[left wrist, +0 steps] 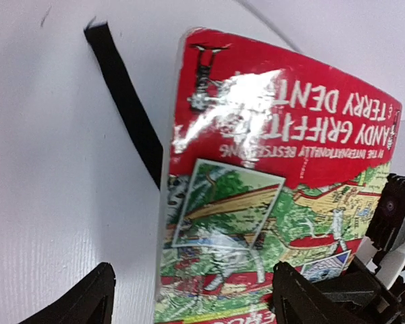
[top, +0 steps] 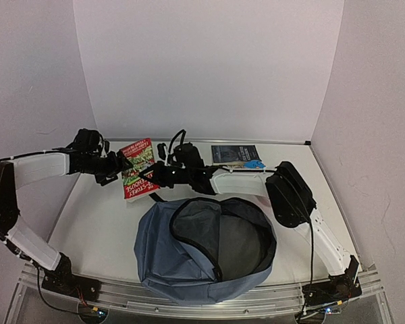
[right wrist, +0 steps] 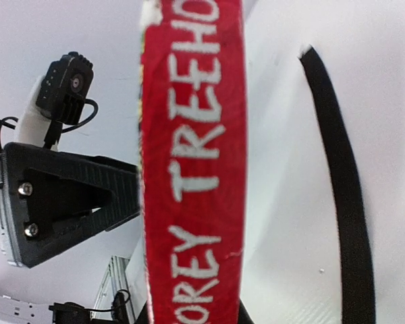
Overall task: Pack the student bag
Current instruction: Pick up the book from the center of the board.
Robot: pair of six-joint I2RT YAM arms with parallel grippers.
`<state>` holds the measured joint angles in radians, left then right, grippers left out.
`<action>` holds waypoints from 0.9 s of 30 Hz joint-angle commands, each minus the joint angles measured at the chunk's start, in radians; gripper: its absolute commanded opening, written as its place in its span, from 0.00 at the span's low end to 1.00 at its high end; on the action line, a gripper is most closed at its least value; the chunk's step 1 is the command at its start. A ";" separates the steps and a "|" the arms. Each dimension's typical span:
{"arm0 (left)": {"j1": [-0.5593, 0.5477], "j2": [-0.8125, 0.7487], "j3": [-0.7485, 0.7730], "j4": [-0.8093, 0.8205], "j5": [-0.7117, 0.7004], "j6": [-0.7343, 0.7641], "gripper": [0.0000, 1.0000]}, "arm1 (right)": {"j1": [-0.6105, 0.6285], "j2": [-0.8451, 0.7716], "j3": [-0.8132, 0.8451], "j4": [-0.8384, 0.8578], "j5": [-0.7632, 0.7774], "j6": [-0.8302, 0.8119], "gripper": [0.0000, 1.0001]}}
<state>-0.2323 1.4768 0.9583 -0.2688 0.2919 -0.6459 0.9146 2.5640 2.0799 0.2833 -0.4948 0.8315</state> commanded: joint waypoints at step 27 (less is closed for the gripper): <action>-0.192 -0.250 0.279 -0.312 0.524 0.349 1.00 | -0.038 -0.931 -0.625 -0.647 -0.227 -0.547 0.00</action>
<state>-0.3177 1.1677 1.1473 -0.6014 0.6752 -0.3519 0.8686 1.7358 1.5058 -0.3016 -0.5334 0.3681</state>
